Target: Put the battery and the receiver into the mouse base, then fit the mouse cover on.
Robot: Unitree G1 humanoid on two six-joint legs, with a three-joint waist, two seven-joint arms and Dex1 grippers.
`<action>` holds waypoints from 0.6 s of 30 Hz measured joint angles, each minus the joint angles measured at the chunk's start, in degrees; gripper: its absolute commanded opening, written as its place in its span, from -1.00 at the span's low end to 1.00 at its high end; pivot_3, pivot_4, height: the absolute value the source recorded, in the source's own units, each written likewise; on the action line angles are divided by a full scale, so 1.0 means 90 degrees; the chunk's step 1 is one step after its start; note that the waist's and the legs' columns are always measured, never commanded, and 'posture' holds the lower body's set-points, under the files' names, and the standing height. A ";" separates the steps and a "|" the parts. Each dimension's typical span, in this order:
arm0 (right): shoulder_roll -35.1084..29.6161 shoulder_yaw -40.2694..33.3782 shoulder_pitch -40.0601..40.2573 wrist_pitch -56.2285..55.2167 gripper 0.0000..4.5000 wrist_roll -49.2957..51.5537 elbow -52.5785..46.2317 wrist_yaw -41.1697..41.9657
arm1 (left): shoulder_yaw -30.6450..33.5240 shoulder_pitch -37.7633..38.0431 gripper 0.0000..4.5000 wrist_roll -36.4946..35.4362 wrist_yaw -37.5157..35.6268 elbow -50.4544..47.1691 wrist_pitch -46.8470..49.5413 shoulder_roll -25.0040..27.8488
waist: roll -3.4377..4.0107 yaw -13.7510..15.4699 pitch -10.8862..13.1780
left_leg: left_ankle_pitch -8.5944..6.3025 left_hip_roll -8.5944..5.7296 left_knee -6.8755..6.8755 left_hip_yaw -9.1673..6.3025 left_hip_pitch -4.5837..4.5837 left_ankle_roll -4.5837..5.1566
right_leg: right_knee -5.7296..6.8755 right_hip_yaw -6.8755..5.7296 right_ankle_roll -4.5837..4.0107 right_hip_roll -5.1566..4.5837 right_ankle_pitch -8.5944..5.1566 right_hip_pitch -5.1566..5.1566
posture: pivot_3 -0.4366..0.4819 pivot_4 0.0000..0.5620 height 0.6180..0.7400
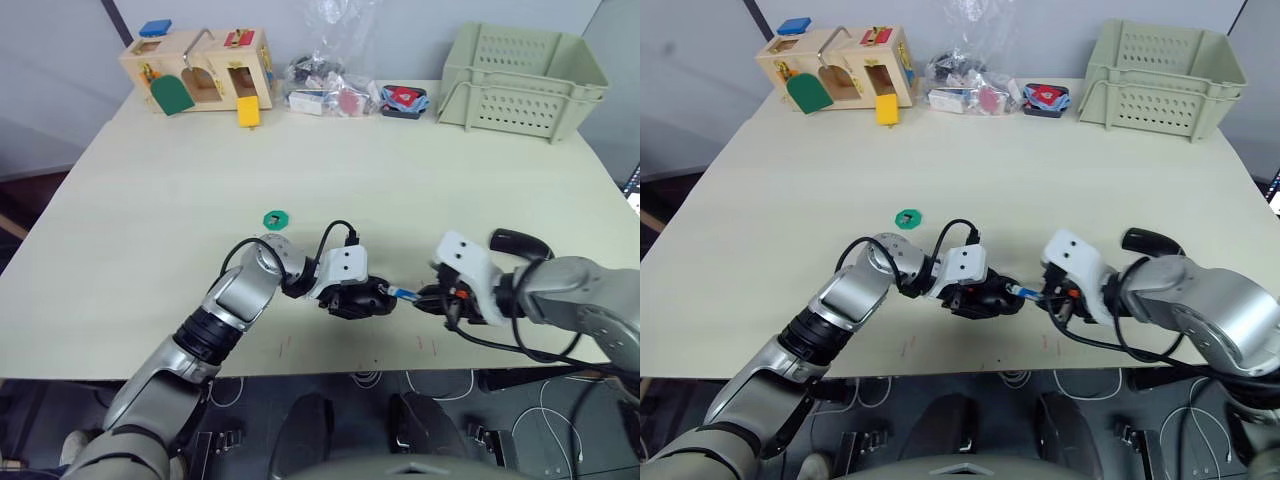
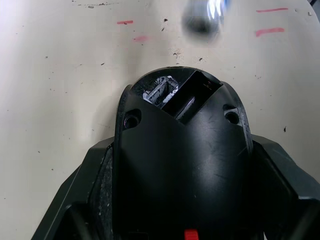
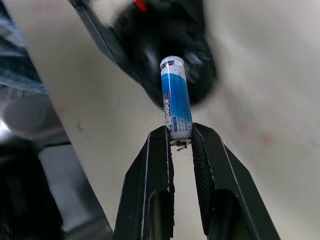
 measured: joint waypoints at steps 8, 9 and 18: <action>0.0699 0.0000 -0.0015 0.0210 -0.99 0.0388 0.0546 -0.1369 | 0.0000 0.0014 0.30 0.0017 0.0067 -0.0093 0.0143 0.0004 | 0.0004 -0.0028 0.0000 | 0.0000 -0.0006 0.0010 -0.0004 -0.0016 0.0001 | 0.0002 -0.0010 0.0019 -0.0005 0.0011 -0.0007 | -0.05 -0.47 1.00; 0.0699 0.0000 -0.0015 0.0210 -0.99 0.0410 0.0548 -0.1397 | 0.0000 0.0018 0.30 0.0017 0.0074 -0.0100 0.0146 0.0004 | 0.0004 -0.0028 0.0000 | 0.0000 -0.0006 0.0010 -0.0005 -0.0016 0.0001 | 0.0003 -0.0011 0.0019 -0.0005 0.0011 -0.0007 | -0.05 -0.47 1.00; 0.0602 0.0005 -0.0007 0.0210 -0.99 0.1552 0.0734 -0.2341 | 0.0002 0.0055 0.30 0.0014 0.0150 -0.0177 0.0241 0.0004 | 0.0004 -0.0028 0.0000 | 0.0000 -0.0005 0.0010 -0.0008 -0.0017 0.0001 | 0.0002 -0.0012 0.0019 -0.0006 0.0011 -0.0007 | -0.05 -0.47 1.00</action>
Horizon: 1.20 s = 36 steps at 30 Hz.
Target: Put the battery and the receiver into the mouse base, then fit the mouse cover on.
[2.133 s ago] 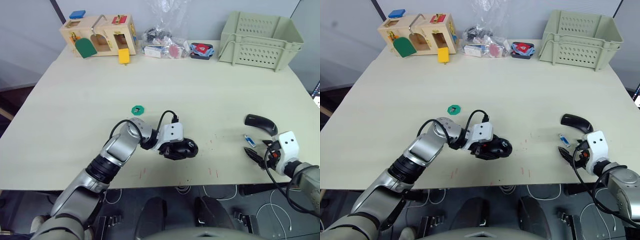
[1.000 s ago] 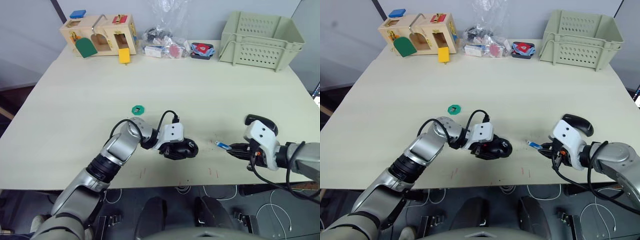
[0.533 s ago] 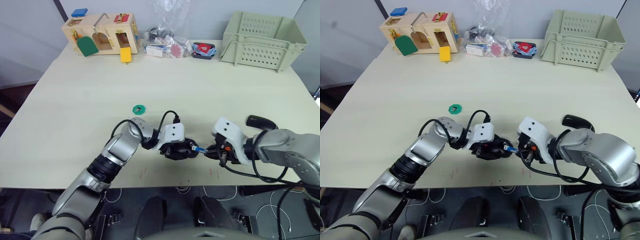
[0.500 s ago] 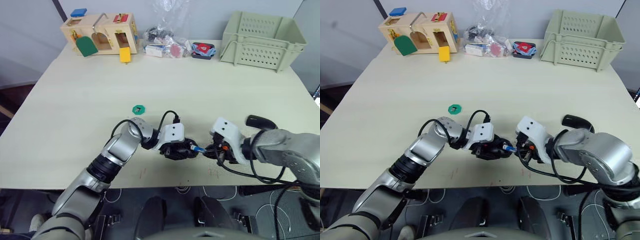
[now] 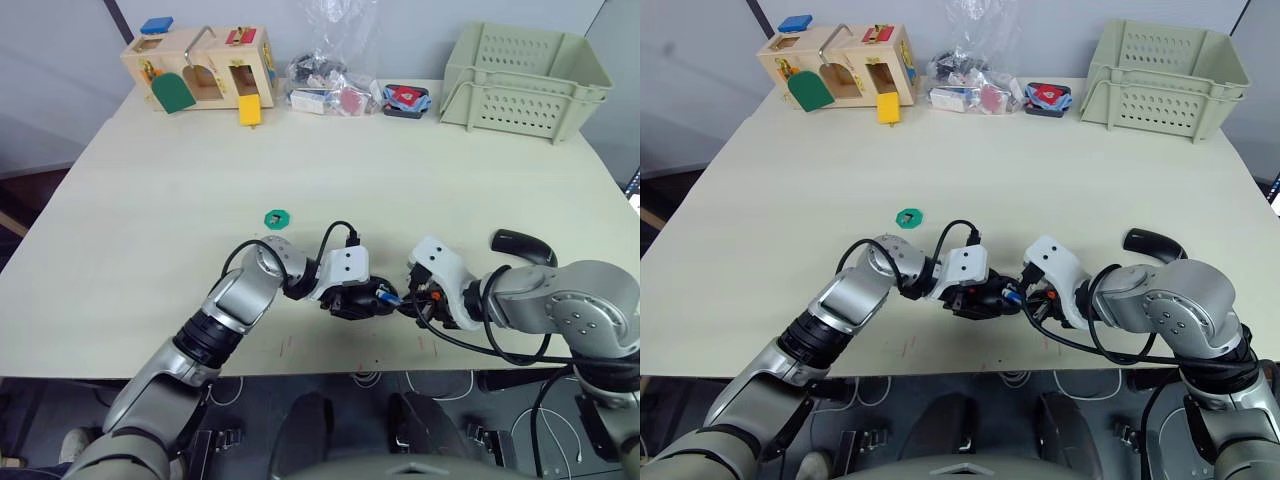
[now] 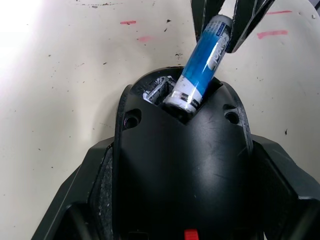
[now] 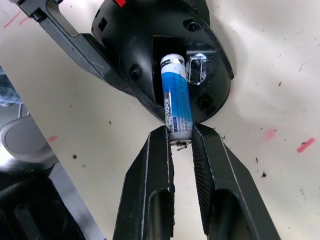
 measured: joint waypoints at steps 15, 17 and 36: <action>0.0467 -0.0133 0.0041 0.0002 0.35 0.0869 0.0581 -0.1556 | 0.0021 0.0075 0.30 0.0030 0.0084 -0.0190 0.0184 0.0020 | 0.0001 -0.0015 -0.0005 | 0.0000 0.0005 -0.0001 -0.0002 -0.0006 0.0001 | -0.0001 0.0006 0.0002 0.0002 0.0001 -0.0007 | -0.05 -0.47 1.00; 0.0485 -0.0158 0.0028 0.0001 0.79 0.0942 0.0600 -0.1636 | 0.0017 0.0075 0.30 0.0027 0.0082 -0.0198 0.0180 0.0018 | 0.0001 -0.0010 -0.0005 | 0.0000 0.0004 -0.0001 -0.0002 -0.0011 0.0001 | -0.0002 0.0003 0.0002 0.0002 0.0002 -0.0009 | -0.05 -0.47 1.00; -0.0733 -0.0771 0.1589 -0.2388 0.97 0.0152 -0.0696 0.0859 | 0.0059 0.0126 0.30 0.0009 0.0137 -0.0196 0.0175 -0.0020 | 0.0002 0.0000 -0.0004 | -0.0001 0.0001 0.0000 -0.0009 -0.0025 0.0002 | -0.0011 -0.0013 0.0023 0.0001 -0.0017 -0.0015 | -0.05 -0.47 1.00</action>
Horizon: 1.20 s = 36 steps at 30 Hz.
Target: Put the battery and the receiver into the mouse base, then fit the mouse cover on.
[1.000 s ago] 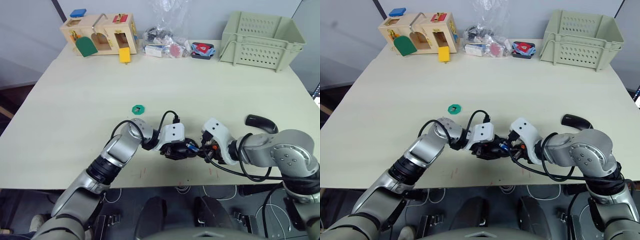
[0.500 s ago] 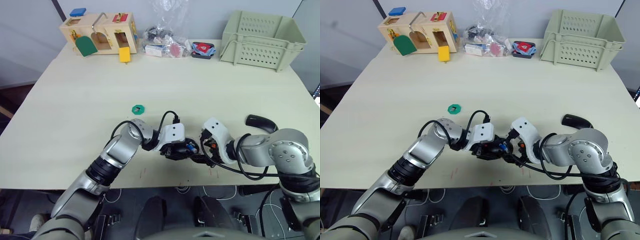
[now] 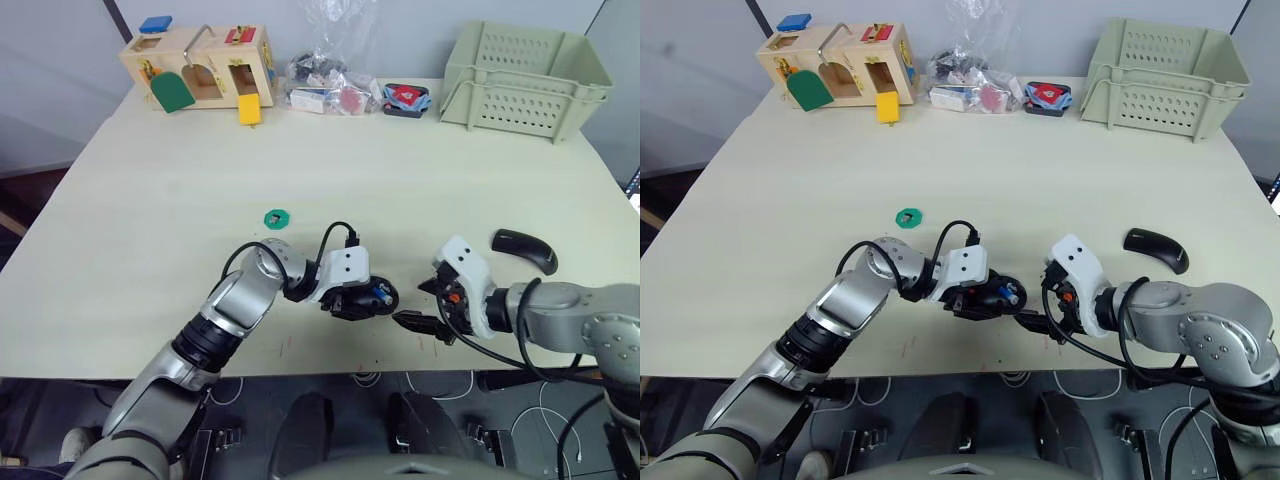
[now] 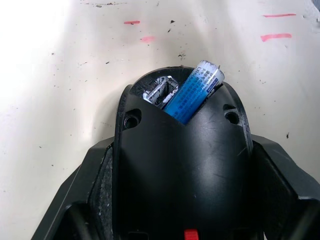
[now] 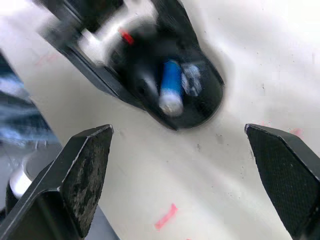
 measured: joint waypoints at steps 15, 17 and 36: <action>0.0267 0.1028 0.1463 -0.4873 -0.99 -0.3295 0.1143 0.2506 | 0.0011 0.0140 0.30 -0.0017 0.0097 -0.0158 0.0077 0.0012 | -0.0002 -0.0002 -0.0001 | 0.0000 -0.0003 0.0003 0.0014 0.0005 0.0000 | 0.0001 0.0005 -0.0011 0.0002 -0.0009 0.0003 | -0.05 -0.47 1.00; 0.0427 0.1057 0.1482 -0.5168 -0.99 -0.3477 0.1304 0.2588 | 0.0011 0.0157 0.30 -0.0017 0.0102 -0.0175 0.0084 0.0013 | -0.0002 -0.0001 -0.0001 | 0.0000 -0.0003 0.0003 0.0015 0.0005 0.0000 | 0.0001 0.0004 -0.0014 0.0002 -0.0010 0.0003 | -0.05 -0.47 1.00; 0.1424 0.1427 0.1460 -0.6506 -0.99 -0.4411 0.2720 0.3008 | 0.0022 0.0194 0.30 -0.0022 0.0185 -0.0190 0.0135 0.0017 | -0.0001 -0.0004 -0.0001 | 0.0000 -0.0002 0.0006 0.0019 0.0032 0.0000 | 0.0008 0.0006 -0.0025 0.0003 -0.0006 0.0024 | -0.05 -0.47 1.00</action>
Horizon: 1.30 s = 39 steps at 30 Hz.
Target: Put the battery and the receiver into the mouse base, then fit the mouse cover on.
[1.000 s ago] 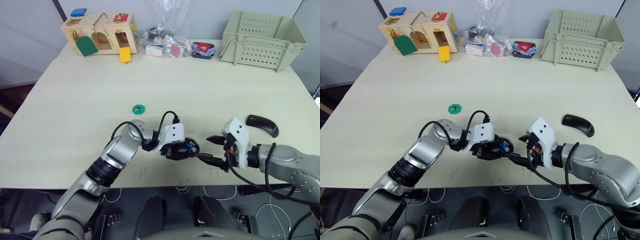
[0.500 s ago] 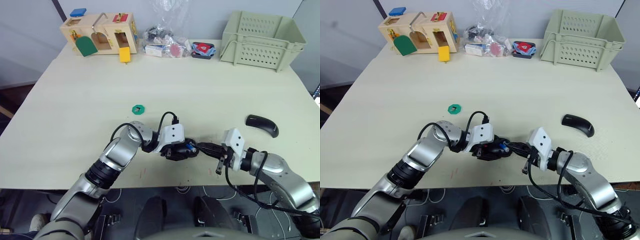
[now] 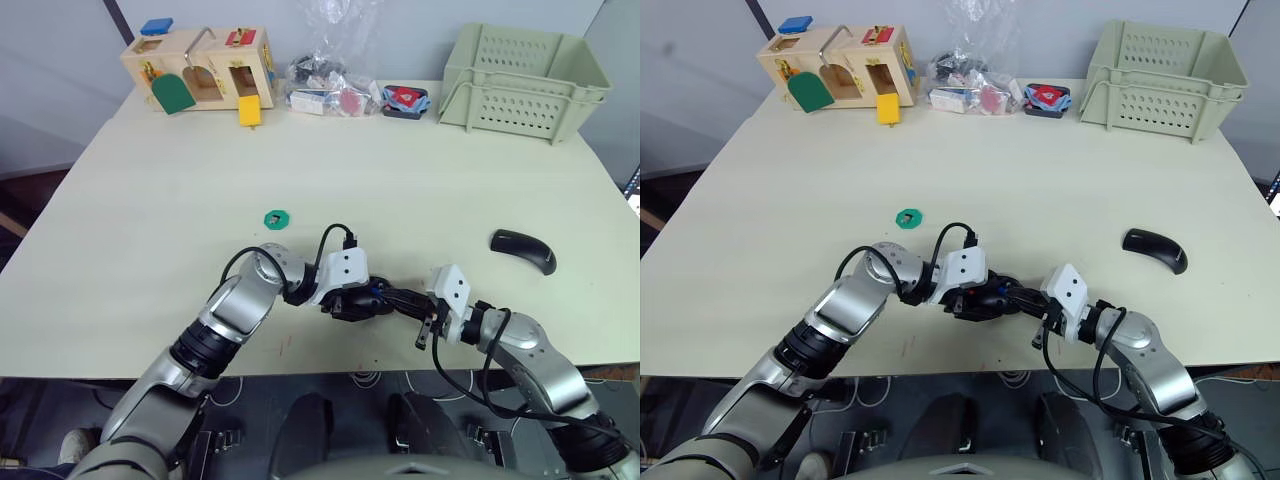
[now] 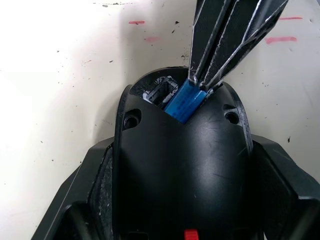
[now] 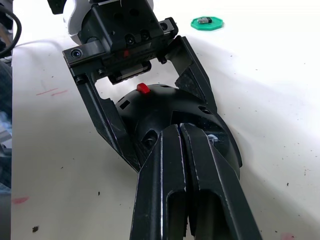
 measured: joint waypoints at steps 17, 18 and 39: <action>0.0313 0.0172 -0.0125 -0.0521 -0.99 -0.0203 0.0970 0.0345 | 0.0046 0.0188 0.30 0.0012 0.0128 -0.0177 0.0263 0.0049 | 0.0011 -0.0021 -0.0077 | 0.0000 0.0005 -0.0030 0.0007 0.0063 0.0000 | 0.0002 0.0040 0.0002 0.0007 -0.0005 0.0025 | -0.05 -0.47 1.00; 0.0270 0.0199 -0.0153 -0.0497 -0.99 -0.0225 0.0957 0.0348 | 0.0046 0.0188 0.30 0.0014 0.0132 -0.0177 0.0269 0.0049 | 0.0012 -0.0021 -0.0084 | 0.0000 0.0005 -0.0031 0.0008 0.0064 0.0000 | 0.0002 0.0041 0.0002 0.0008 -0.0005 0.0025 | -0.05 -0.47 1.00; -0.0383 -0.0544 0.0269 0.0744 -0.99 0.0162 -0.0328 0.0336 | 0.0048 0.0299 0.30 -0.0014 0.0258 -0.0277 0.0287 0.0048 | 0.0016 -0.0005 -0.0135 | -0.0001 0.0003 -0.0036 0.0009 0.0048 0.0000 | -0.0004 0.0042 0.0002 0.0006 -0.0007 0.0011 | -0.05 -0.47 1.00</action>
